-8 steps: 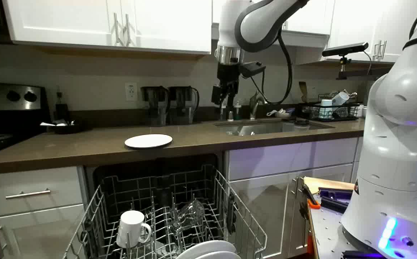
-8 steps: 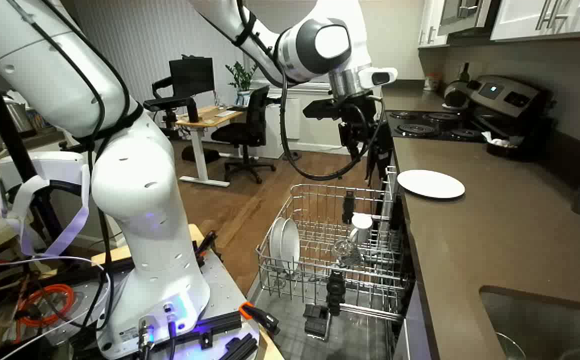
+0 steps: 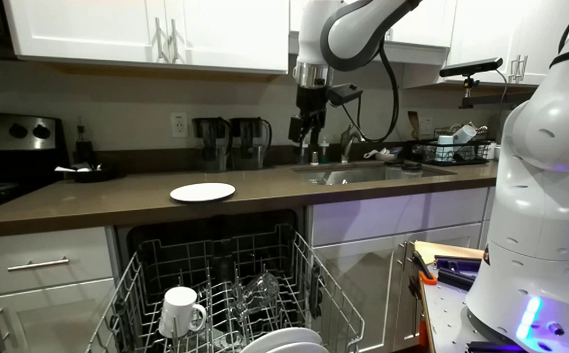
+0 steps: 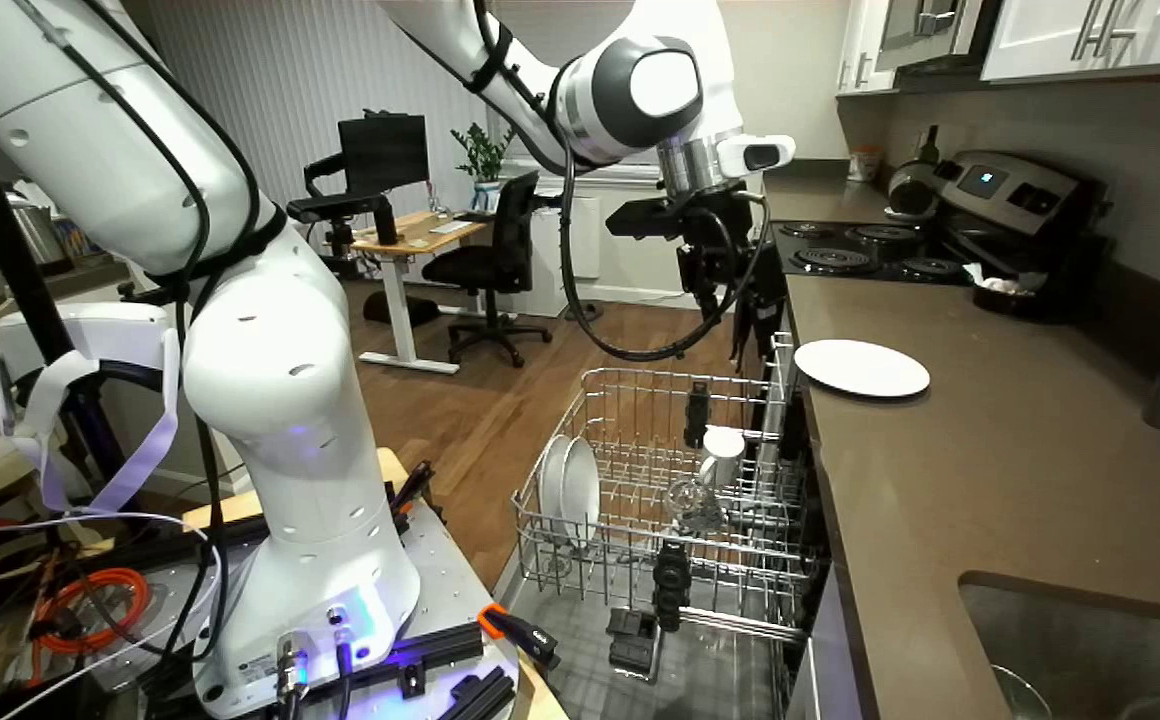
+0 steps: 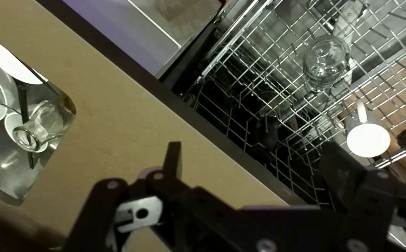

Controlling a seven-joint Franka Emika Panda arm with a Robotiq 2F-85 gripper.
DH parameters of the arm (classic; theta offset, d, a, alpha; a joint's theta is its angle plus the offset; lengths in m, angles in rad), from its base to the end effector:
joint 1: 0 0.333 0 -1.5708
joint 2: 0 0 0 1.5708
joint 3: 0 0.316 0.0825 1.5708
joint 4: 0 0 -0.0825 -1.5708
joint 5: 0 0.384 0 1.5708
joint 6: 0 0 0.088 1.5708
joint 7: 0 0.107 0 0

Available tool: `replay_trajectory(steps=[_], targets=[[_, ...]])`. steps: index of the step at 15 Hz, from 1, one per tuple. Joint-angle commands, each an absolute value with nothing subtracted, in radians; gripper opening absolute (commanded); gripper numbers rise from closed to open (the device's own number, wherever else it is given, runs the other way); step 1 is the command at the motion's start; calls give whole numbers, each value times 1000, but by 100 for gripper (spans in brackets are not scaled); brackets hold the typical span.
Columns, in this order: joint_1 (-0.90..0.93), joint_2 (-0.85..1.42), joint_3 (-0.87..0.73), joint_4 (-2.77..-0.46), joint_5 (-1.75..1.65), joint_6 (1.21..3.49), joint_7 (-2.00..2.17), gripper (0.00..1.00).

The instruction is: Put the plate in the dishwasher

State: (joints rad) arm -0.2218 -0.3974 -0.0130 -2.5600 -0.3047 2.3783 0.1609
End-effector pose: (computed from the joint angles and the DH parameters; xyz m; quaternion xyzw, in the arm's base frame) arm 0.4152 -0.1025 0.4252 0.9830 -0.0972 0.1024 0.1174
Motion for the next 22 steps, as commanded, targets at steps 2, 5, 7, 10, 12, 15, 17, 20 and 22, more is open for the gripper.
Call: replay_trajectory(steps=[2, 5, 7, 10, 12, 15, 17, 20, 22], targets=[[-205, -371, -21, -2540, -304, 2383, 156, 100], [-191, -371, -10, -2539, -314, 2374, 156, 100], [-179, -343, 2, -2514, -321, 2374, 160, 100], [-175, -294, 33, -2468, -367, 2387, 191, 100], [-177, -247, 55, -2424, -416, 2383, 209, 100], [-169, -174, 78, -2361, -517, 2386, 254, 100], [-152, -119, 89, -2317, -585, 2387, 290, 100], [-107, -23, 90, -2235, -693, 2394, 355, 100], [-73, 31, 77, -2183, -745, 2398, 382, 100]])
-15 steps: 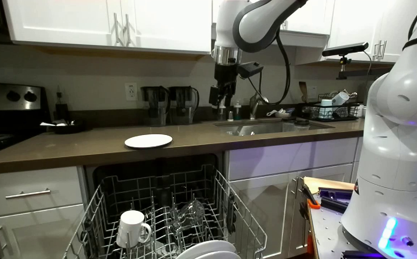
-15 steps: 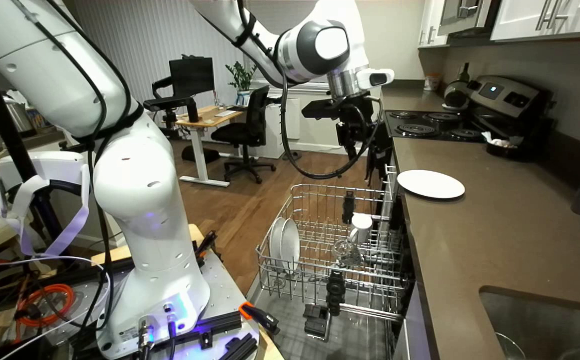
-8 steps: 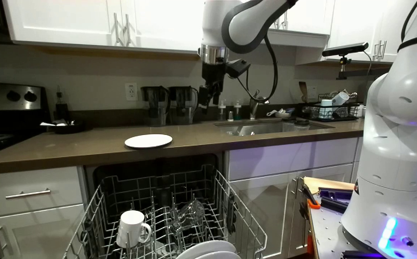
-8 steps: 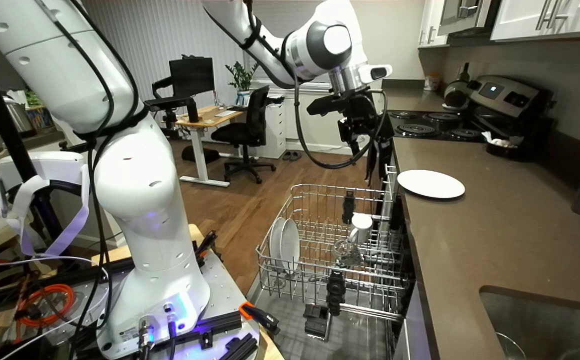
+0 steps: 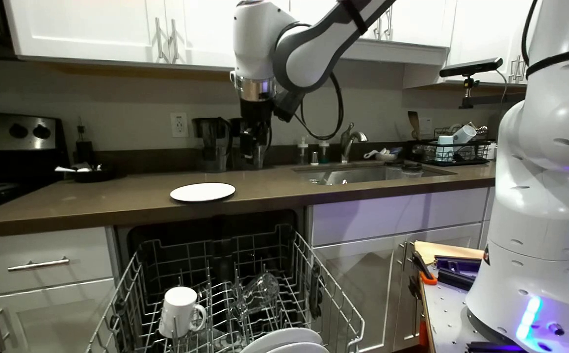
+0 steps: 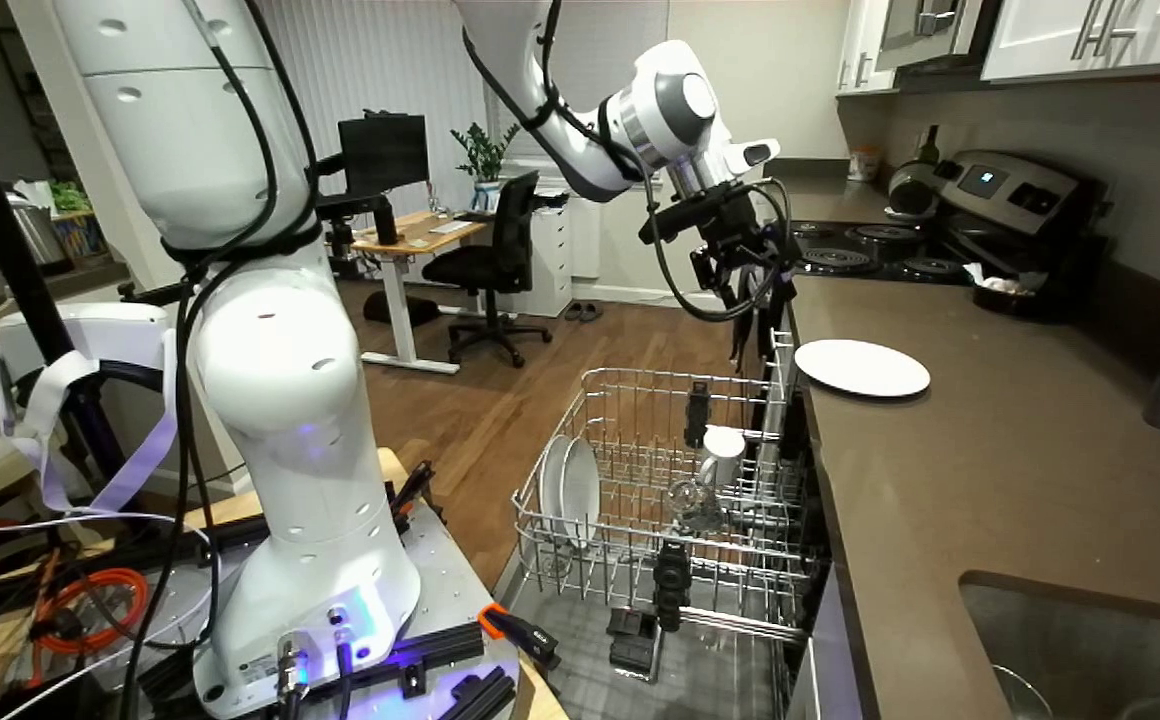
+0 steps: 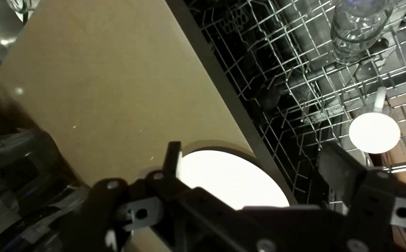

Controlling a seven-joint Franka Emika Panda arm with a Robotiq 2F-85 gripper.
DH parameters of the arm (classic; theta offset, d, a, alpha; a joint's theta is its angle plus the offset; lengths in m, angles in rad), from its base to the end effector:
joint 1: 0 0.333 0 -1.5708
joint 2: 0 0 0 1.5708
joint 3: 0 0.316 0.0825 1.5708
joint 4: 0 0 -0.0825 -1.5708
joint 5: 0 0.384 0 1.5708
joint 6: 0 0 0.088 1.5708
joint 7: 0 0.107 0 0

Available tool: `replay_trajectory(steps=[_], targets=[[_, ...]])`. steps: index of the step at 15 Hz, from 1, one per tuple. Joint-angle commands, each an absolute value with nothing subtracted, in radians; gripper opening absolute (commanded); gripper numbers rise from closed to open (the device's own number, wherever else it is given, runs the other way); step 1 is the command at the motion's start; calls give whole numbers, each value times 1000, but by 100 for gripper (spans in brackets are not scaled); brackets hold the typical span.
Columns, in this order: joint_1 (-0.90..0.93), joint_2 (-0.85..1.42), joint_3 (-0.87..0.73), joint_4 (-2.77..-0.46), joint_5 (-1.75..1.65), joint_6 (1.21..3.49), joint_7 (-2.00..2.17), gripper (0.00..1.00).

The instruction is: Put the plate in the dishwasher

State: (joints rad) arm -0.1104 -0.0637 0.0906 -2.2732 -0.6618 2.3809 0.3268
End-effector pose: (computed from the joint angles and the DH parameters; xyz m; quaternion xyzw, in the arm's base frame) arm 0.5257 -0.0163 0.4021 0.9647 0.0499 0.1169 0.2308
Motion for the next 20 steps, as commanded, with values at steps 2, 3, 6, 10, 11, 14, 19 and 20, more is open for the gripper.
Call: replay_trajectory(steps=[2, 3, 6, 10, 11, 14, 19, 20], targets=[[-46, 80, 62, -2132, -791, 2405, 405, 100], [-34, 101, 54, -2110, -805, 2408, 411, 100], [-14, 64, 37, -2153, -755, 2387, 378, 100], [-13, 61, 33, -2154, -755, 2387, 378, 100], [-13, 61, 32, -2154, -755, 2387, 378, 100], [-12, 96, 27, -2130, -757, 2407, 377, 100], [7, 195, 14, -2063, -767, 2434, 369, 100], [15, 219, 10, -2044, -780, 2441, 377, 100]])
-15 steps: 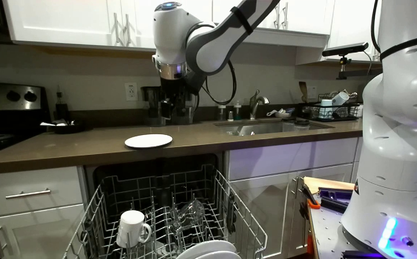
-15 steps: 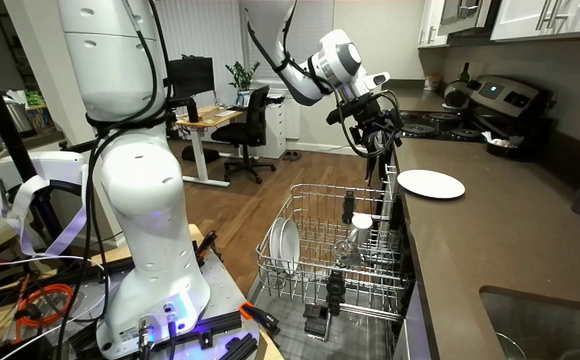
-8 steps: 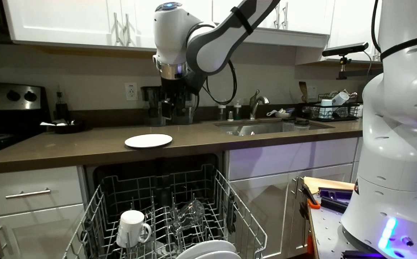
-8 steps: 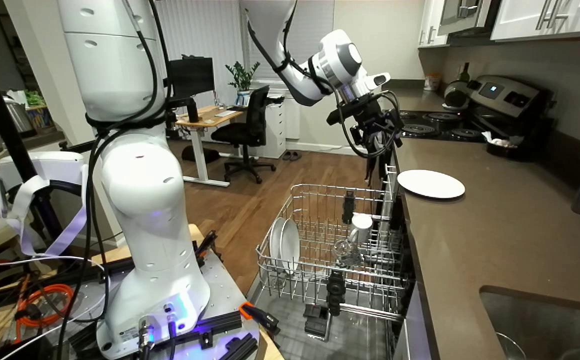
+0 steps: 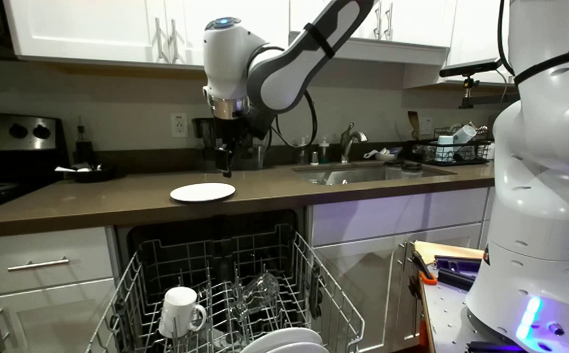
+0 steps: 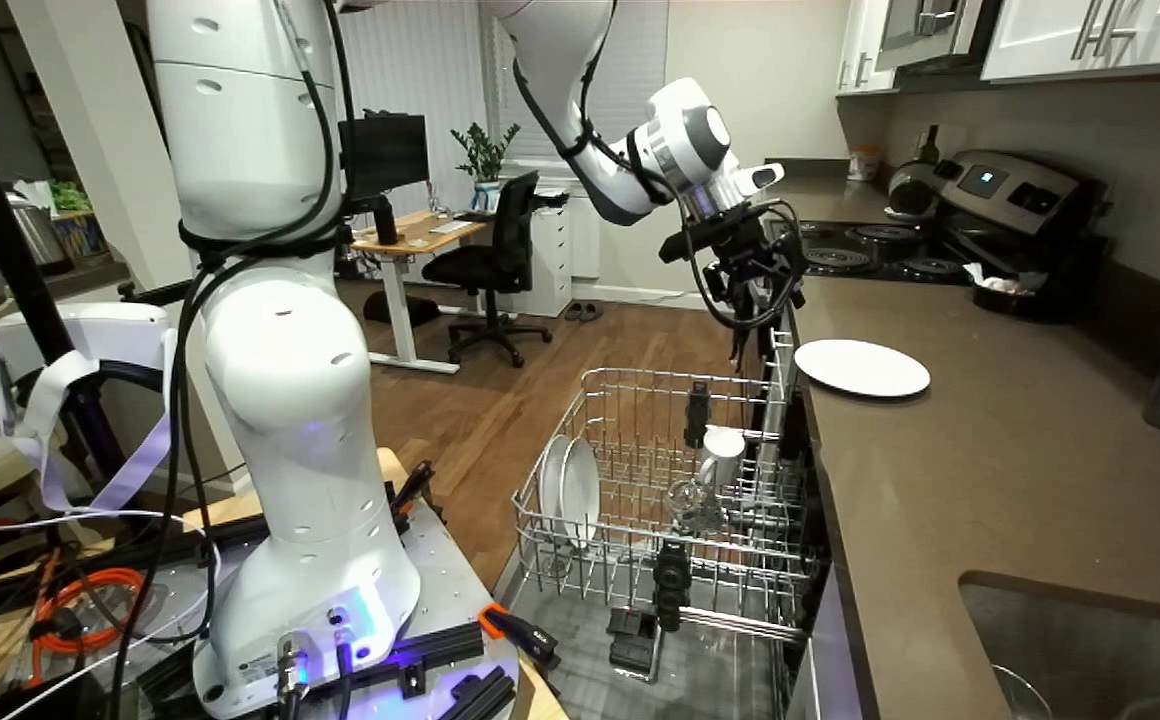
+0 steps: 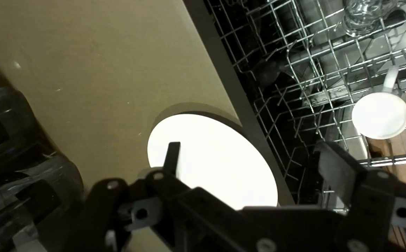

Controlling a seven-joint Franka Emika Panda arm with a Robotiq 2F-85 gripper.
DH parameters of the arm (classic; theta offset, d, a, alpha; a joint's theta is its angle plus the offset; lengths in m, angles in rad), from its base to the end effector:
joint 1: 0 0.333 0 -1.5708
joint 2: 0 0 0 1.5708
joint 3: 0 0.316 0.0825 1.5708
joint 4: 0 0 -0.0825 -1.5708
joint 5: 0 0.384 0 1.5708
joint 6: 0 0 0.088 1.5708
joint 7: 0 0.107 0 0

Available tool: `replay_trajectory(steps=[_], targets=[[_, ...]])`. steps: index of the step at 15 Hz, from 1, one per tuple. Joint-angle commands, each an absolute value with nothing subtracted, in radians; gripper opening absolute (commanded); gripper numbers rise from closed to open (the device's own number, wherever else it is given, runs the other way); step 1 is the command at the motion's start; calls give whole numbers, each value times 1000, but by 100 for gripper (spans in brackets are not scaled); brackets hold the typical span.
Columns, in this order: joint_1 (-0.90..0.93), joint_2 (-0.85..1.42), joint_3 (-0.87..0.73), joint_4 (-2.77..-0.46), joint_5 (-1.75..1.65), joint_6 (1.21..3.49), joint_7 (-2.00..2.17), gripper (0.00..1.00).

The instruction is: Put the plate in the dishwasher

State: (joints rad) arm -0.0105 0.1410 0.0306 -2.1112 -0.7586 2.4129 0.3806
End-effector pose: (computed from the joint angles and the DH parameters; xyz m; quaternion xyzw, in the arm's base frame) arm 0.5812 0.0075 0.3661 0.9573 0.0850 0.1265 0.2457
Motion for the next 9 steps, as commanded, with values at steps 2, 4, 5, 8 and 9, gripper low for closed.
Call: replay_trajectory(steps=[2, 4, 5, 8, 9], targets=[[32, 262, 0, -2011, -790, 2461, 382, 100], [59, 296, -17, -1983, -825, 2467, 408, 100], [73, 311, -25, -1970, -846, 2462, 416, 100], [111, 352, -48, -1940, -937, 2453, 450, 100], [119, 363, -51, -1932, -962, 2452, 460, 100]])
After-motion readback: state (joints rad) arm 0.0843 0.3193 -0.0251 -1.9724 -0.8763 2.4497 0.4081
